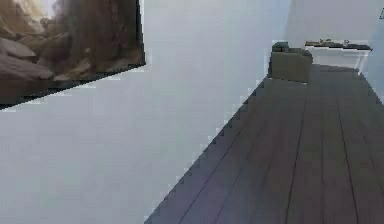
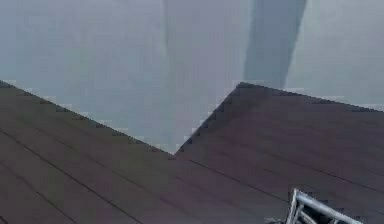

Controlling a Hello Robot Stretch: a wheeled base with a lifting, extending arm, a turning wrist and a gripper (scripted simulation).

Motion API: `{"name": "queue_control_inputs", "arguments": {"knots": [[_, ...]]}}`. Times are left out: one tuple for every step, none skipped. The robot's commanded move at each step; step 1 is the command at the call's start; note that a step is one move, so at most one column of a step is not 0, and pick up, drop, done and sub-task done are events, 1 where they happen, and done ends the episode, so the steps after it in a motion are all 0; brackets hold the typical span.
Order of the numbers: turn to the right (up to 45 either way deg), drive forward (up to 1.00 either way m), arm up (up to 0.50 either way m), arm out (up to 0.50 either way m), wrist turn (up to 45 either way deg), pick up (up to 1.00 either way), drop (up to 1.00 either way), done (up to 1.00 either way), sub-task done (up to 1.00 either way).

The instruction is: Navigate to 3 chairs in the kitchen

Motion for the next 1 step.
{"name": "queue_control_inputs", "arguments": {"knots": [[-45.0, 0.00, 0.00, 0.00, 0.0, 0.00, 0.00, 0.00, 0.00]]}}
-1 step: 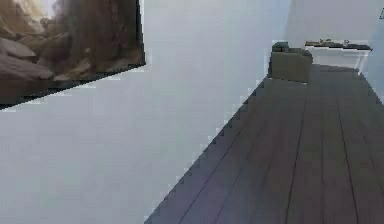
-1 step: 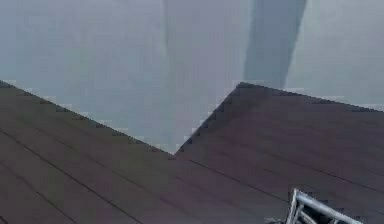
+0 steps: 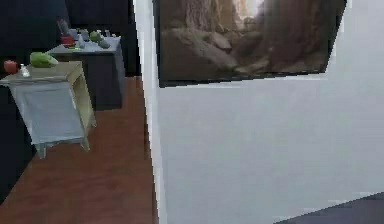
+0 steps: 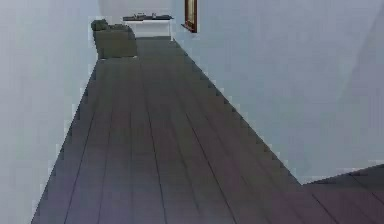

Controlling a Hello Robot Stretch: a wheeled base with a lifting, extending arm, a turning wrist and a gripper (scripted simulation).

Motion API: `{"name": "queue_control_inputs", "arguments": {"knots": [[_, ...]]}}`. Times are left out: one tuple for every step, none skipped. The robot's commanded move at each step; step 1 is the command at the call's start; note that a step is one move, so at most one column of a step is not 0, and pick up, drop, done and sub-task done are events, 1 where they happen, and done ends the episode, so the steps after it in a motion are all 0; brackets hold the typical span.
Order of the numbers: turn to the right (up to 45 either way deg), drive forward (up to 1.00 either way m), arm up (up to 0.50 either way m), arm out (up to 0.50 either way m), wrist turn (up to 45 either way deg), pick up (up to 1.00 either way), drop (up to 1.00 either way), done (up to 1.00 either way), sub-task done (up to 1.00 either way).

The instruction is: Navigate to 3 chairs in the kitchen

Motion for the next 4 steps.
{"name": "queue_control_inputs", "arguments": {"knots": [[-30.0, 0.00, 0.00, 0.00, 0.0, 0.00, 0.00, 0.00, 0.00], [0.0, 1.00, 0.00, 0.00, 0.0, 0.00, 0.00, 0.00, 0.00], [-12.0, 0.00, 0.00, 0.00, 0.0, 0.00, 0.00, 0.00, 0.00], [0.0, 0.05, 0.00, 0.00, 0.0, 0.00, 0.00, 0.00, 0.00]]}}
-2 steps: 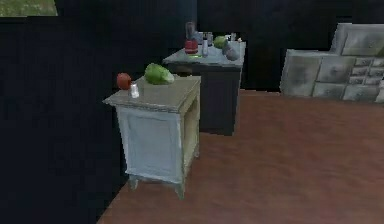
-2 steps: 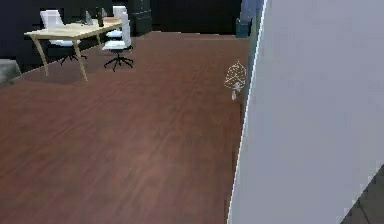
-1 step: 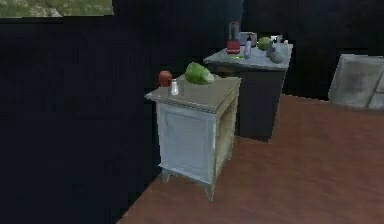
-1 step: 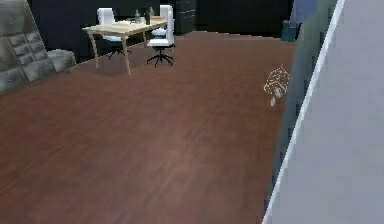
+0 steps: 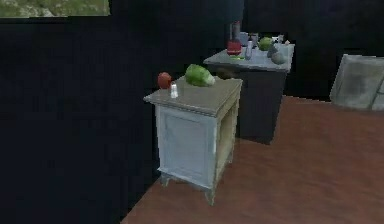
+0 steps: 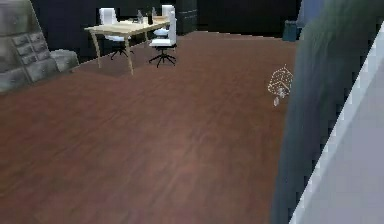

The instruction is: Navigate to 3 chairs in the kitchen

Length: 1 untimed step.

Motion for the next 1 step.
{"name": "queue_control_inputs", "arguments": {"knots": [[21.0, 0.00, 0.00, 0.00, 0.0, 0.00, 0.00, 0.00, 0.00]]}}
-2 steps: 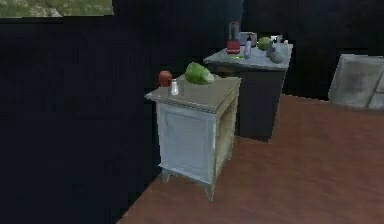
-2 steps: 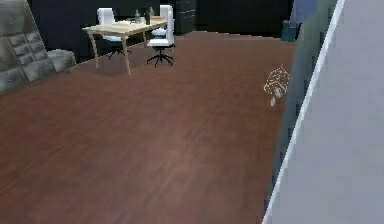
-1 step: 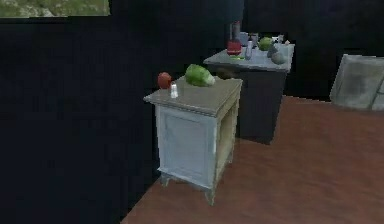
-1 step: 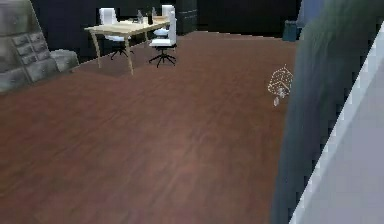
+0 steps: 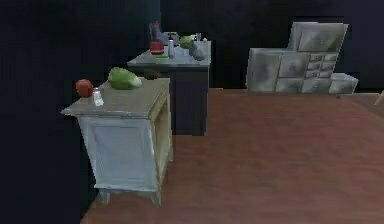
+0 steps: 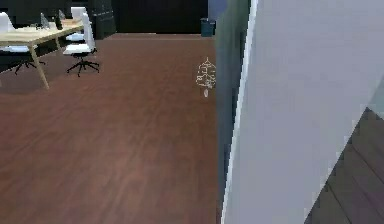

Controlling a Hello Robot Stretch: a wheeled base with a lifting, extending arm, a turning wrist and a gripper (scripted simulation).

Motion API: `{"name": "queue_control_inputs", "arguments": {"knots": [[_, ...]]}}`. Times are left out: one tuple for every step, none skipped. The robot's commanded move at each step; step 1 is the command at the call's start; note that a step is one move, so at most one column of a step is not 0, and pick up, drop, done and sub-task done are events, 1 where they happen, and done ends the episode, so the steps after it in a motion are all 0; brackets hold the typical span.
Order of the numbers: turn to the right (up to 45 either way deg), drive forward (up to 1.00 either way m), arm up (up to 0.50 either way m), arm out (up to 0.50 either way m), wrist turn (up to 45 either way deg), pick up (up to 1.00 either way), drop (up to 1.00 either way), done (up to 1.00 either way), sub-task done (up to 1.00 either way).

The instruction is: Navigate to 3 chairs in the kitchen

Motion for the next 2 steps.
{"name": "queue_control_inputs", "arguments": {"knots": [[0.0, 0.30, 0.00, 0.00, 0.0, 0.00, 0.00, 0.00, 0.00], [45.0, 0.00, 0.00, 0.00, 0.0, 0.00, 0.00, 0.00, 0.00]]}}
